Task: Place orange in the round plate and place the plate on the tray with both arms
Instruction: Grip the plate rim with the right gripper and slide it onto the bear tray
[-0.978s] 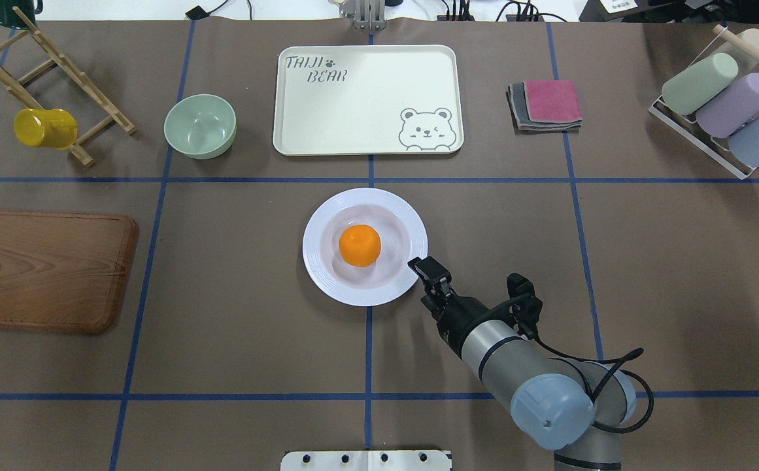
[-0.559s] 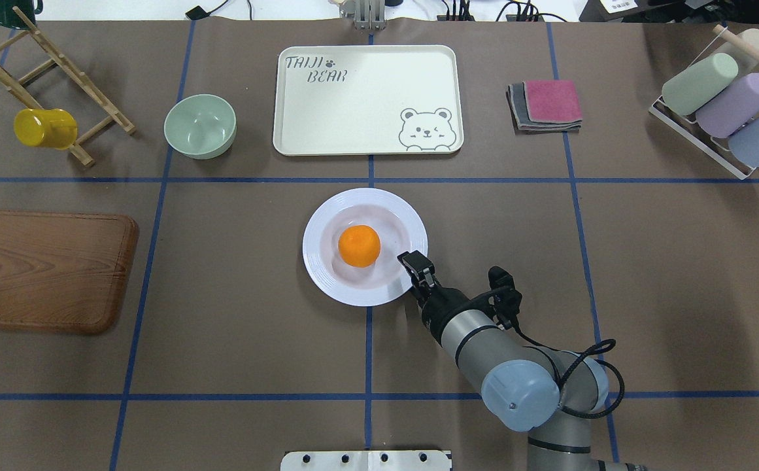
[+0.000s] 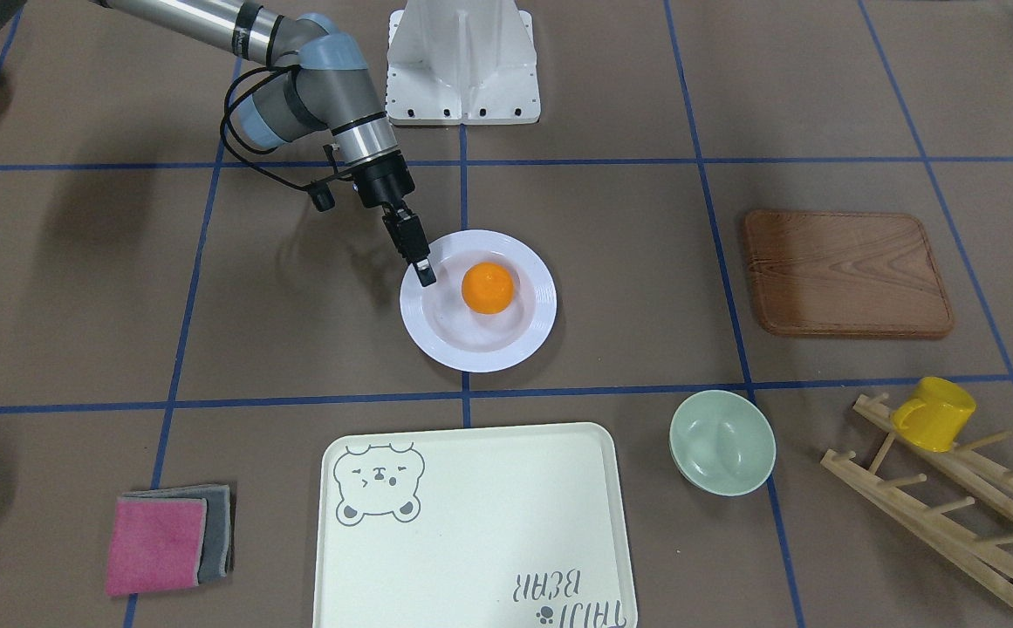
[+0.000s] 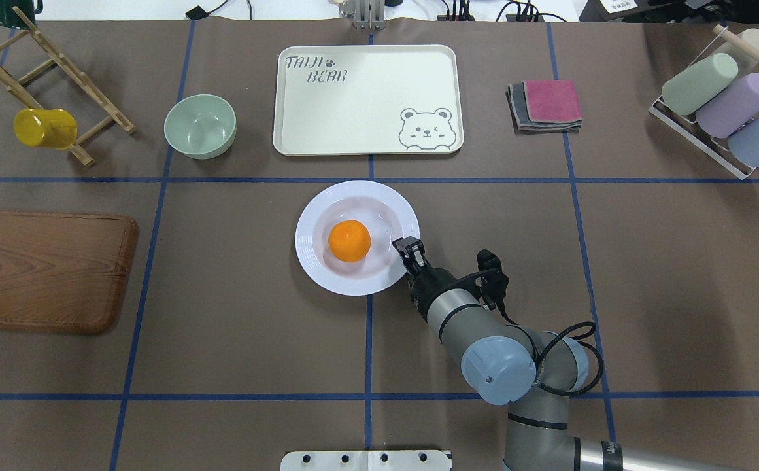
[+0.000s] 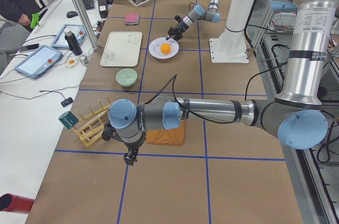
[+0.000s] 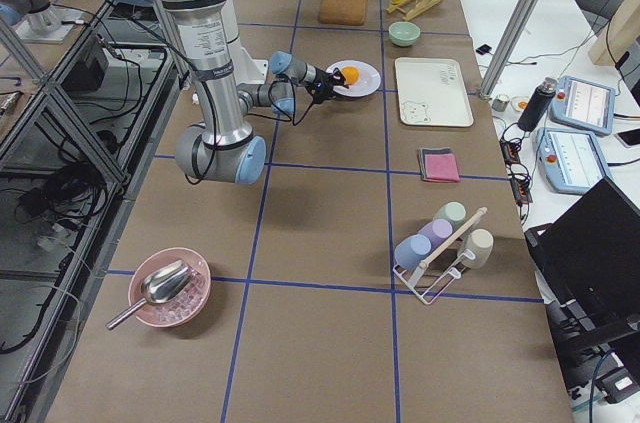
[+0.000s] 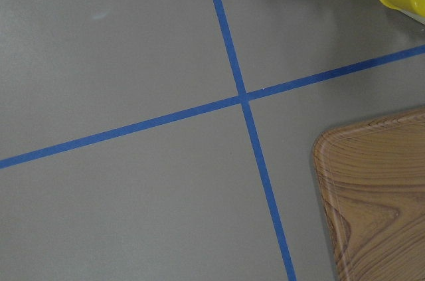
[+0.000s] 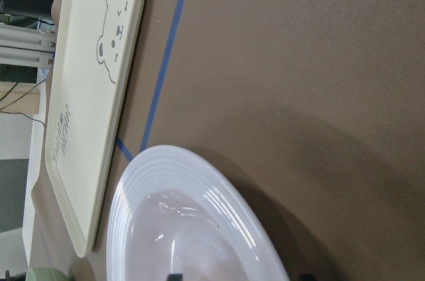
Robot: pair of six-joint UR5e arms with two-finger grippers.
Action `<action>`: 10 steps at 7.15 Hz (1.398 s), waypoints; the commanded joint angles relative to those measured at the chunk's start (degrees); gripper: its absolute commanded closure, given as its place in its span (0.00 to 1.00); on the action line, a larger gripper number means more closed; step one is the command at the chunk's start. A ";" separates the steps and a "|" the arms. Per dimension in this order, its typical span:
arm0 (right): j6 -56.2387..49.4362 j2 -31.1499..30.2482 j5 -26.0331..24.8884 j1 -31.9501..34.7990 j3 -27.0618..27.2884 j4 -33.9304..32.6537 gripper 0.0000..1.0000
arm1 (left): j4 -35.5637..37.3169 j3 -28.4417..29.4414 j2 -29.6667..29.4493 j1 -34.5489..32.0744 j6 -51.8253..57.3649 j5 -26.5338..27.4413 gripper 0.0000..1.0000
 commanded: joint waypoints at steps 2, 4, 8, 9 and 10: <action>1.65 -0.14 -0.27 2.04 0.39 6.78 1.00 | 0.00 -0.38 0.00 -0.01 -0.12 -0.01 0.00; 1.39 0.12 -2.45 5.63 -0.05 8.06 1.00 | 0.00 -0.38 -0.17 -0.01 -0.20 -0.01 0.00; 2.17 18.16 -4.67 16.44 -22.13 1.49 1.00 | 0.00 -1.70 -0.35 0.08 -3.28 -0.01 0.00; 4.09 23.53 -4.93 17.50 -27.94 -3.93 1.00 | 0.00 -1.70 -0.26 0.08 -3.28 -0.01 0.00; 7.16 29.15 -6.23 18.04 -35.74 -5.37 1.00 | 0.00 -1.96 -0.17 0.08 -3.37 -0.01 0.00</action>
